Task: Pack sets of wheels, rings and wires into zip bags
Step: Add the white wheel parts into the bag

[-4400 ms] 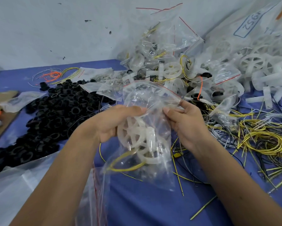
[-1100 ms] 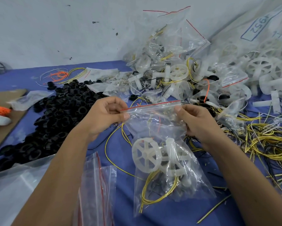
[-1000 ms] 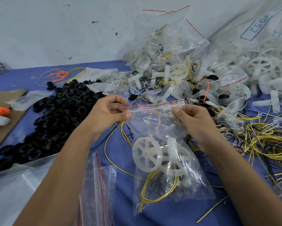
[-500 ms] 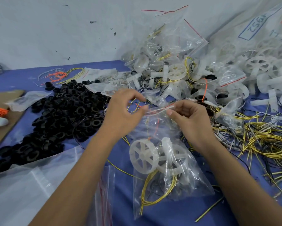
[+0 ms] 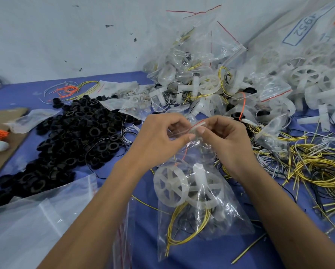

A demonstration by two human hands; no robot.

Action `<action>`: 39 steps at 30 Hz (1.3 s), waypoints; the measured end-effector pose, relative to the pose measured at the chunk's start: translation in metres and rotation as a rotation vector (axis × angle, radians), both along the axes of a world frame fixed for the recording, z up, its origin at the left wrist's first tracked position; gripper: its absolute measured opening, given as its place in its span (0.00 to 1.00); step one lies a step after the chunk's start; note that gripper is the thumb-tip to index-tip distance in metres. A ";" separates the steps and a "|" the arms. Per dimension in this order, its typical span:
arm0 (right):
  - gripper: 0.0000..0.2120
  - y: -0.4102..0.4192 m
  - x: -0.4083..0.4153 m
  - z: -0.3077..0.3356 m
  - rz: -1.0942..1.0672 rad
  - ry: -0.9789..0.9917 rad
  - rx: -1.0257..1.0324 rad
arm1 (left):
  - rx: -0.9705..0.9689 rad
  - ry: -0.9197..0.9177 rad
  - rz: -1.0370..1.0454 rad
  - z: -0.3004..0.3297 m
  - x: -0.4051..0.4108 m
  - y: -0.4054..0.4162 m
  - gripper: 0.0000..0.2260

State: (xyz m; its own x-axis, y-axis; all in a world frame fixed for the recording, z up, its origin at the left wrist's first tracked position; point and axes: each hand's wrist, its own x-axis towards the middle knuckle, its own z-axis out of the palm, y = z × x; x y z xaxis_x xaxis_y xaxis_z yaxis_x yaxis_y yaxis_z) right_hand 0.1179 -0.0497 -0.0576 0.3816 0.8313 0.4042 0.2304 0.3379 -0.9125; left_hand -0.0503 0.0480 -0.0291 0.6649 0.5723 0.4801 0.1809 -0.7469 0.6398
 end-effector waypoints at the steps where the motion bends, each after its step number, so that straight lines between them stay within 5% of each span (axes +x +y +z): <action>1: 0.04 0.000 0.000 0.000 0.005 0.009 0.005 | 0.009 0.013 0.005 0.000 0.000 0.000 0.04; 25: 0.03 0.000 -0.013 0.000 -0.067 -0.006 0.014 | -0.121 -0.040 0.016 -0.008 0.005 -0.001 0.03; 39: 0.03 0.000 -0.015 -0.001 -0.070 0.000 -0.006 | -0.030 0.030 -0.002 -0.009 0.006 -0.002 0.03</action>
State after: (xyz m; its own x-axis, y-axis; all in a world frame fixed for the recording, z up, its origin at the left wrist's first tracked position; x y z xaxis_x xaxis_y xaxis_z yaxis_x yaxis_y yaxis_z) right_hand 0.1033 -0.0498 -0.0586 0.4394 0.8048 0.3990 0.2532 0.3152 -0.9146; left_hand -0.0441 0.0458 -0.0381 0.6798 0.5847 0.4427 0.1990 -0.7280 0.6560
